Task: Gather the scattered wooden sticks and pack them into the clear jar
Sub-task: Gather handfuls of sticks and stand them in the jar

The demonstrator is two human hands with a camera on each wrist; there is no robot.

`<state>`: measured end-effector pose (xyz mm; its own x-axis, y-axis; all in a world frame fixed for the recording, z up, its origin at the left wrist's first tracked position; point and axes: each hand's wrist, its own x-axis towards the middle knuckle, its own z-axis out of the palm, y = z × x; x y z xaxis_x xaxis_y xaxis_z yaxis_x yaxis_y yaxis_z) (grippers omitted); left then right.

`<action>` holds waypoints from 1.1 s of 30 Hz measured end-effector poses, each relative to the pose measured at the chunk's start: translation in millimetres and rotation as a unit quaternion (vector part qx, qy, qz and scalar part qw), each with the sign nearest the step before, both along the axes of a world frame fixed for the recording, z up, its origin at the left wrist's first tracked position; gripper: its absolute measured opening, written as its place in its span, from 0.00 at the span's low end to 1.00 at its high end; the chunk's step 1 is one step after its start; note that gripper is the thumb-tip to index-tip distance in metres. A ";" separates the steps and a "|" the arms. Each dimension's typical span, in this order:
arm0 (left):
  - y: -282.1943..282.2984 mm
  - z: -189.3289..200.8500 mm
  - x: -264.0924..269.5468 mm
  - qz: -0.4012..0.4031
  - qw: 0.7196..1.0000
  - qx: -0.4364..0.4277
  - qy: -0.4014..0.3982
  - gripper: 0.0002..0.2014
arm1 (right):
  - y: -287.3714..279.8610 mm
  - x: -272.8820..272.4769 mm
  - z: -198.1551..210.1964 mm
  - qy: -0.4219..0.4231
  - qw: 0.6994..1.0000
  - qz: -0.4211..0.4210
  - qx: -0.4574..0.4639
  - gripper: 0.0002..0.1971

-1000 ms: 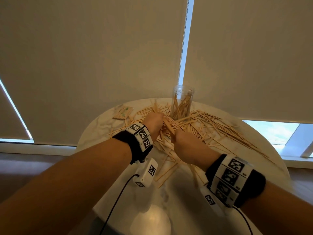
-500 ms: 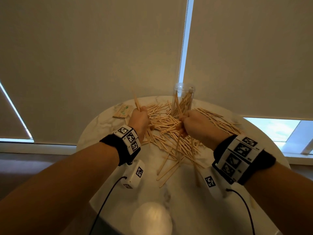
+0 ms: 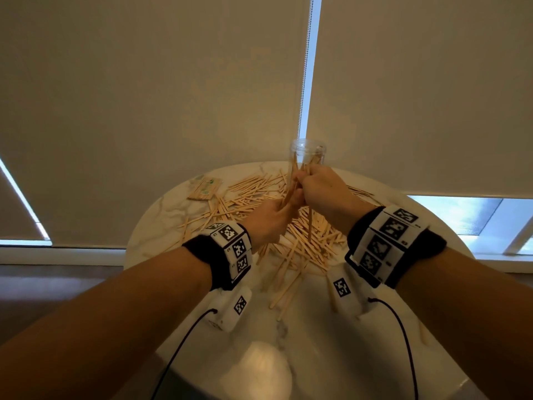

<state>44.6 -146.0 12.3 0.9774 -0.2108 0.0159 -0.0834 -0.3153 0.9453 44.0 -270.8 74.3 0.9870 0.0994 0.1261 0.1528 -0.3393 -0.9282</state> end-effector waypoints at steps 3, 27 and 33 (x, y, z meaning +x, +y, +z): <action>2.7 -3.1 5.0 -0.022 1.000 0.000 0.003 0.19 | -3.0 4.2 -0.5 -0.014 0.999 -0.029 -0.012 0.14; 117.0 14.4 64.3 0.162 0.860 0.482 -0.034 0.20 | -50.0 34.2 -30.4 0.148 0.811 -0.014 -0.566 0.31; 153.4 1.8 87.7 0.111 0.787 0.605 0.053 0.16 | -23.3 70.7 -46.1 0.160 0.785 0.017 -0.599 0.40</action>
<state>132.3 7.4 14.0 0.9746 0.1670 -0.1495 0.1597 -0.9854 -0.0592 114.7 -294.1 28.2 0.9435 -0.0158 -0.3311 0.0044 -0.9982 0.0601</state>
